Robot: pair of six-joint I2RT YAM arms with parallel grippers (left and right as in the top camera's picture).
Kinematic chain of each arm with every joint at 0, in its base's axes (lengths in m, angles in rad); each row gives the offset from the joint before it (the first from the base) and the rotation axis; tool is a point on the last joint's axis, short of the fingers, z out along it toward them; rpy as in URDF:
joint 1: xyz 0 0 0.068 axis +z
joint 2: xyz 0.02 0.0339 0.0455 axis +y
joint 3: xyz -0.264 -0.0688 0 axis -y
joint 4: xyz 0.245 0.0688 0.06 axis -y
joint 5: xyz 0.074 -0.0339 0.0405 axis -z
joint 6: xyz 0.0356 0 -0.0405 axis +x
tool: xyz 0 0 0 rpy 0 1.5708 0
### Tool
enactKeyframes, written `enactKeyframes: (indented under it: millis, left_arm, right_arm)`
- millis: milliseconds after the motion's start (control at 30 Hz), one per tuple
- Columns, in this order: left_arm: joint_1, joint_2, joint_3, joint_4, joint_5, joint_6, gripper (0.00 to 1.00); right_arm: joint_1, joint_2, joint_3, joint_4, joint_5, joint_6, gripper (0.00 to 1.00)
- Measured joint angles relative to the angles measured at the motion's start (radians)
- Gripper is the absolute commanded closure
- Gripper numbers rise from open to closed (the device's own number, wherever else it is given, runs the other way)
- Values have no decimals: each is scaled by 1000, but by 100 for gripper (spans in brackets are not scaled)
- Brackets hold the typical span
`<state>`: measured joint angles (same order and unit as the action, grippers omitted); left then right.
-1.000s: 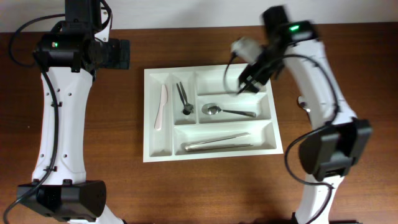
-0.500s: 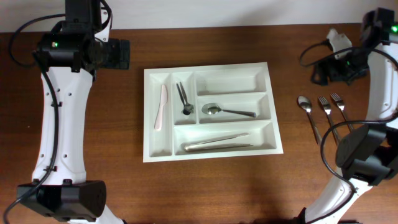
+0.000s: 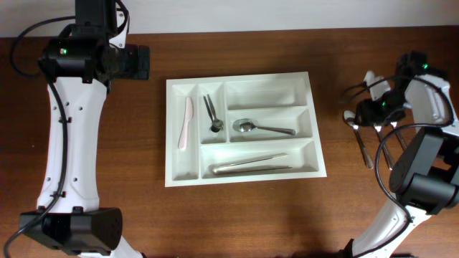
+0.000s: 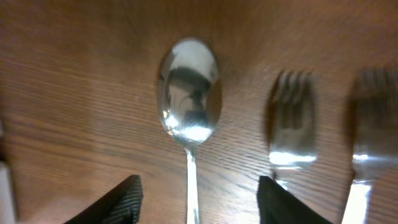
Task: Pack container
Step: 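Lower right gripper onto the second large spoon and grasp it, then carry the second large spoon into the middle compartment and release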
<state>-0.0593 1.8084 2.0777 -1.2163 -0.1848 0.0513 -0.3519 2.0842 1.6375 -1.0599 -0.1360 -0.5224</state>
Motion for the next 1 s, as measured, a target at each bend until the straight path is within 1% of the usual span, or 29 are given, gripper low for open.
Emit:
enactKeyframes:
  millis: [33, 267, 300, 400, 467, 567, 833, 1000]
  left_arm:
    - [0, 0, 0, 0, 0, 0, 1]
    - [0, 0, 0, 0, 0, 0, 1]
    - [0, 0, 0, 0, 0, 0, 1]
    - [0, 0, 0, 0, 0, 0, 1]
    - [0, 0, 0, 0, 0, 0, 1]
    - [0, 0, 0, 0, 0, 0, 1]
    - [0, 0, 0, 0, 0, 0, 1]
    - [0, 0, 0, 0, 0, 0, 1]
  right_arm:
    - [0, 0, -27, 21, 3, -3, 50]
    - [0, 0, -159, 147, 12, -1, 62]
    - [0, 0, -185, 166, 13, 2, 62]
    - [0, -4, -205, 195, 13, 3, 68]
    - [0, -9, -214, 217, 16, 13, 73]
    - [0, -13, -221, 230, 17, 29, 96]
    - [0, -13, -224, 223, 15, 29, 96]
    - [6, -13, -161, 109, 16, 48, 96]
